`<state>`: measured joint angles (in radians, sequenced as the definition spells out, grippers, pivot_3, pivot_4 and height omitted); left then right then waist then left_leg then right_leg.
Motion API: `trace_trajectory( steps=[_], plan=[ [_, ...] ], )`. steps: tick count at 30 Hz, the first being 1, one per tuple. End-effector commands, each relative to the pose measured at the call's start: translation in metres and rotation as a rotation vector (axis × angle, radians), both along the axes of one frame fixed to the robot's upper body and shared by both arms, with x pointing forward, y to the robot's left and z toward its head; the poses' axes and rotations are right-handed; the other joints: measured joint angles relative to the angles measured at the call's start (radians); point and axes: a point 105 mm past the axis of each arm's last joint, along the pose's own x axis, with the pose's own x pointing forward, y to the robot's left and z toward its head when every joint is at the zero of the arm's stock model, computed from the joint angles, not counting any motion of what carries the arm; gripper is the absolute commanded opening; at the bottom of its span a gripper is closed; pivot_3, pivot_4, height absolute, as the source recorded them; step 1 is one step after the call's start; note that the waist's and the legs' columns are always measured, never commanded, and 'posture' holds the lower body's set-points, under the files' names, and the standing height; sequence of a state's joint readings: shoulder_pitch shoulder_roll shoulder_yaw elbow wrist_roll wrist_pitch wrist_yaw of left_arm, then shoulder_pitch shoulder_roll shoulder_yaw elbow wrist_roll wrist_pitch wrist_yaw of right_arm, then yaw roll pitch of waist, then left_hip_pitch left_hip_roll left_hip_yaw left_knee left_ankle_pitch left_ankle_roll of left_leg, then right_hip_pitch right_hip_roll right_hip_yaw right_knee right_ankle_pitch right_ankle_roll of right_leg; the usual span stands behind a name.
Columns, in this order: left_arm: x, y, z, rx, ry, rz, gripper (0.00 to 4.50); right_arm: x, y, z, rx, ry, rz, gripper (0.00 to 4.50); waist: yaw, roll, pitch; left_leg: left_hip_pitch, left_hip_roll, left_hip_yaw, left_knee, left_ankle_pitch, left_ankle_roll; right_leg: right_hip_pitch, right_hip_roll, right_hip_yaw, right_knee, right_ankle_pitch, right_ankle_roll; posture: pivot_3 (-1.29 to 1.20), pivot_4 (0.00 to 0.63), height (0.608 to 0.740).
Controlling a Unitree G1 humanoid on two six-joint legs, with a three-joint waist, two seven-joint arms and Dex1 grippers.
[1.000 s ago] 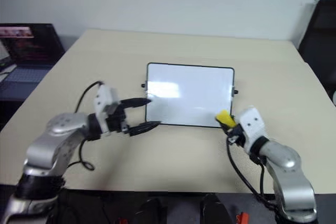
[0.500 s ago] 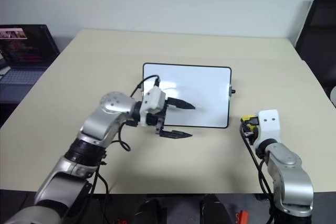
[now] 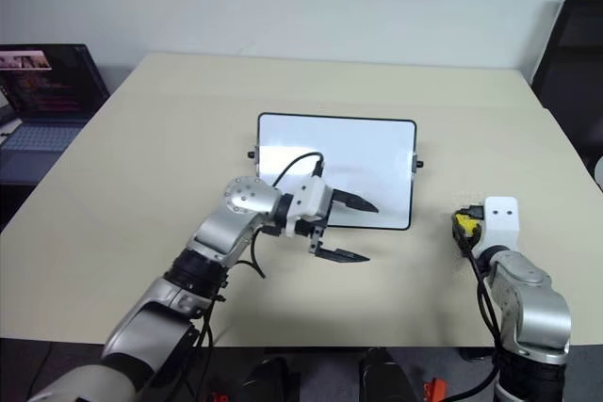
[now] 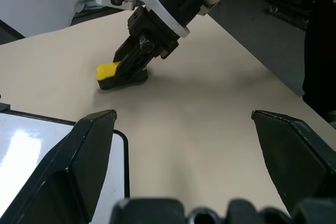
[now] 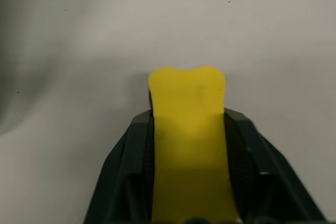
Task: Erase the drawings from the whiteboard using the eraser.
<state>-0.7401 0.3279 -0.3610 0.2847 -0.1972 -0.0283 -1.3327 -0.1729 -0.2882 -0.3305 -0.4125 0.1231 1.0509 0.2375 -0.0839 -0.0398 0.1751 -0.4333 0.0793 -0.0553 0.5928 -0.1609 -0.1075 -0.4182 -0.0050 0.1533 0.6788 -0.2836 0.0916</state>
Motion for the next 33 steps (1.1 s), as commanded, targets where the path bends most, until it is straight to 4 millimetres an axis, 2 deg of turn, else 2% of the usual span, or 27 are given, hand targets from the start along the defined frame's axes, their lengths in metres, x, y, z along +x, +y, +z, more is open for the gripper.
trace_trajectory(
  steps=[1,4,5,9,11,15,17,18,20,21,23,26,29,33],
  plan=[
    [0.000,-0.004,0.015,-0.059,-0.048,0.021,4.50,0.004,-0.007,0.016,-0.027,-0.068,-0.009,3.30,0.000,0.000,0.000,0.000,0.000,0.000,0.000,0.000,0.000,0.000,0.000,0.000,0.000,0.000,0.000,0.00,0.150,0.740],
    [0.002,-0.002,0.018,-0.091,-0.039,0.052,4.50,0.002,-0.008,0.024,-0.020,-0.106,-0.013,4.30,0.000,0.000,0.000,0.000,0.000,0.000,0.000,0.000,0.000,0.000,0.000,0.000,0.000,0.000,0.000,0.00,0.150,0.740],
    [0.003,-0.001,0.018,-0.100,-0.038,0.066,4.50,0.001,-0.008,0.027,-0.022,-0.124,-0.012,4.45,0.000,0.001,0.000,0.000,0.000,0.000,0.000,0.000,0.000,0.000,0.000,0.000,0.000,0.000,0.000,0.00,0.150,0.740],
    [0.013,0.014,0.024,-0.179,-0.014,0.197,4.50,-0.005,0.010,0.057,-0.028,-0.274,0.067,4.45,-0.001,0.002,0.000,0.000,0.000,-0.001,0.000,0.000,0.000,0.000,0.000,0.000,0.000,0.000,0.000,0.00,0.150,0.740],
    [0.015,0.026,0.025,-0.213,0.013,0.274,4.50,-0.013,0.020,0.062,-0.012,-0.302,0.111,4.45,-0.001,0.002,0.000,0.000,0.000,-0.001,0.000,0.000,0.000,0.000,0.000,0.000,0.000,0.000,0.000,0.00,0.150,0.740],
    [0.005,0.074,0.019,-0.279,0.069,0.511,4.50,-0.038,0.050,0.055,-0.007,-0.310,0.248,4.45,-0.004,0.004,-0.001,0.001,0.001,-0.002,-0.001,0.000,0.000,0.001,0.001,-0.001,0.000,-0.001,0.000,0.00,0.150,0.740],
    [-0.003,0.103,0.018,-0.369,0.103,0.709,4.50,-0.047,0.058,0.048,-0.061,-0.334,0.267,4.45,-0.004,0.004,0.000,0.001,0.001,-0.002,-0.001,0.000,0.000,0.000,0.001,-0.001,0.000,-0.001,0.000,0.00,0.150,0.740],
    [-0.007,0.121,0.014,-0.418,0.113,0.841,4.50,-0.050,0.061,0.045,-0.100,-0.364,0.260,4.45,-0.003,0.004,-0.001,0.001,0.001,-0.001,-0.001,0.000,0.000,0.000,0.000,-0.001,0.000,-0.001,0.000,0.00,0.150,0.740],
    [-0.014,0.142,0.006,-0.453,0.104,1.026,4.50,-0.053,0.061,0.040,-0.136,-0.429,0.249,4.45,0.000,0.003,-0.001,0.001,0.001,-0.001,-0.001,0.000,0.000,0.001,0.000,-0.001,-0.001,-0.002,0.000,0.00,0.150,0.740],
    [-0.016,0.153,0.001,-0.471,0.095,1.134,4.50,-0.057,0.055,0.035,-0.170,-0.455,0.207,4.45,0.001,0.002,-0.001,0.001,0.001,-0.001,0.000,0.000,0.000,0.002,-0.001,-0.001,-0.001,-0.005,-0.005,0.00,0.150,0.740],
    [-0.019,0.172,-0.007,-0.499,0.065,1.324,4.50,-0.069,0.050,0.025,-0.182,-0.479,0.190,4.45,0.013,0.001,-0.001,0.004,0.000,-0.001,0.002,0.000,0.000,0.006,-0.002,-0.002,-0.002,-0.004,-0.006,0.00,0.150,0.740],
    [-0.023,0.188,-0.018,-0.502,0.053,1.500,4.50,-0.082,0.035,0.015,-0.139,-0.502,0.104,4.45,0.019,0.000,-0.001,0.009,-0.001,-0.001,0.003,-0.001,-0.002,0.009,-0.003,-0.001,-0.008,-0.005,-0.007,0.00,0.150,0.740],
    [-0.023,0.190,-0.029,-0.473,0.071,1.568,4.50,-0.090,0.020,0.000,-0.063,-0.456,0.018,4.45,0.013,0.000,-0.001,0.010,0.000,-0.001,0.002,-0.005,-0.007,0.012,-0.005,-0.001,-0.022,-0.004,-0.008,0.00,0.150,0.740],
    [-0.019,0.190,-0.036,-0.451,0.096,1.578,4.50,-0.095,0.024,-0.011,-0.025,-0.408,0.039,4.45,0.006,-0.001,-0.001,0.008,0.000,0.004,0.001,-0.004,-0.006,0.013,-0.010,-0.002,-0.035,-0.003,-0.009,0.00,0.150,0.740]
  ],
)
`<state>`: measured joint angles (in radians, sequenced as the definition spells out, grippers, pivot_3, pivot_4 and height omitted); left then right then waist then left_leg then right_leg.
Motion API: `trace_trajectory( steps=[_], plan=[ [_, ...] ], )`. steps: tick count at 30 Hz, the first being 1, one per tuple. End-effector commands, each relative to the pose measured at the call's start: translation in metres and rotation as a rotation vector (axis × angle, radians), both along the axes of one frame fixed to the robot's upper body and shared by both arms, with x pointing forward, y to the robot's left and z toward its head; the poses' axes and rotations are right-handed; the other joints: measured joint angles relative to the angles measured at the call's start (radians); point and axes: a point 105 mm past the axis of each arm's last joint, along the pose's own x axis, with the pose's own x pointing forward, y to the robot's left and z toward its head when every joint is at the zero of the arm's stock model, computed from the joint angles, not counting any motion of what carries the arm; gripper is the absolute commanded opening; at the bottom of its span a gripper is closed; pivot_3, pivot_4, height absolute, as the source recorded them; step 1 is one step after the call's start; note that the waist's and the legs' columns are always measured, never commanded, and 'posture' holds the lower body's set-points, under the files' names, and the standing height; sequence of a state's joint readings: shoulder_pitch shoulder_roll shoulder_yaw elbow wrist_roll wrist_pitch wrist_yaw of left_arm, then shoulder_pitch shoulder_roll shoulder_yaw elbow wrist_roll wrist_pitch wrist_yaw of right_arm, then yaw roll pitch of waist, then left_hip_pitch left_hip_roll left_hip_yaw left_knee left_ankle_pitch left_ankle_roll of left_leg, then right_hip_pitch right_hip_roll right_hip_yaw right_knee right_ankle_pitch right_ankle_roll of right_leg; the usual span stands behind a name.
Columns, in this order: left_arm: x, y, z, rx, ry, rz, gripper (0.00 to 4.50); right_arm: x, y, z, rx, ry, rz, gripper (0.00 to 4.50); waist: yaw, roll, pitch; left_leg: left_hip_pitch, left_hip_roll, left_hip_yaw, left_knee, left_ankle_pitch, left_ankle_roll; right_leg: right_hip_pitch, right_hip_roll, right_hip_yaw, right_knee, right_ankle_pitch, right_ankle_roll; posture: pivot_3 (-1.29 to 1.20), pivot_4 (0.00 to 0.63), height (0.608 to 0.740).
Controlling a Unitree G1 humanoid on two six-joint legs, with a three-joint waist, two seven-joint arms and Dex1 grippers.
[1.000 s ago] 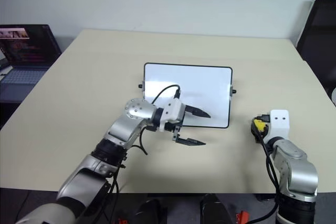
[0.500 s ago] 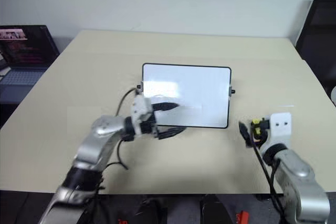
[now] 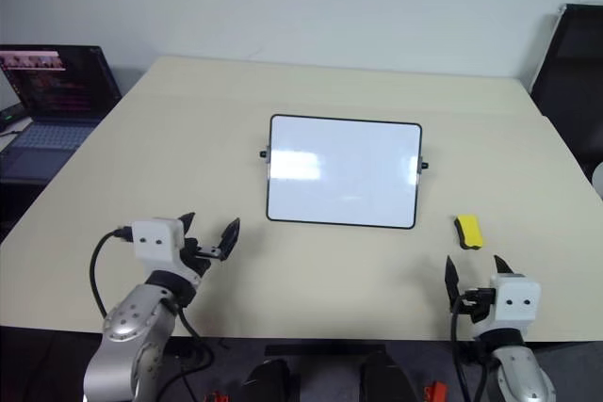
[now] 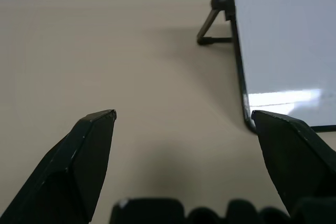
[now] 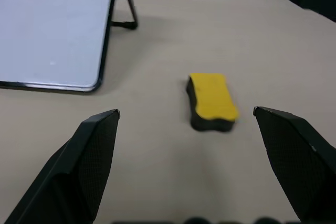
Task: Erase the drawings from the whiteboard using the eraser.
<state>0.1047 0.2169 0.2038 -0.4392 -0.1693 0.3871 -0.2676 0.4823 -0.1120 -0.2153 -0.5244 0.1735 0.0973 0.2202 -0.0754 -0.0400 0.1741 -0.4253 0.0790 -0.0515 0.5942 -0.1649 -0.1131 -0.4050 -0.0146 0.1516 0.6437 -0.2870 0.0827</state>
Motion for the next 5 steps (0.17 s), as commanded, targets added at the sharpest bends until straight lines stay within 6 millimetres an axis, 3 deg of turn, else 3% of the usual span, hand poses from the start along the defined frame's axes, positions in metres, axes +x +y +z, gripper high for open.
trace_trajectory(
  steps=[1,5],
  plan=[
    [0.0026,-0.0043,0.0059,0.008,-0.021,-0.001,4.50,-0.0020,0.0028,0.0021,0.006,-0.002,0.037,4.45,-0.006,-0.001,0.000,0.000,0.000,0.002,0.000,0.000,0.000,0.000,-0.002,0.000,0.000,0.000,0.000,0.00,0.150,0.740],
    [0.0047,-0.0101,0.0052,-0.009,-0.018,0.006,4.50,-0.0003,-0.0004,-0.0040,0.002,0.040,0.054,4.45,-0.007,-0.001,-0.001,0.000,-0.001,0.004,0.000,0.000,0.001,-0.001,-0.003,0.000,0.000,0.000,0.000,0.00,0.150,0.740]
  ],
)
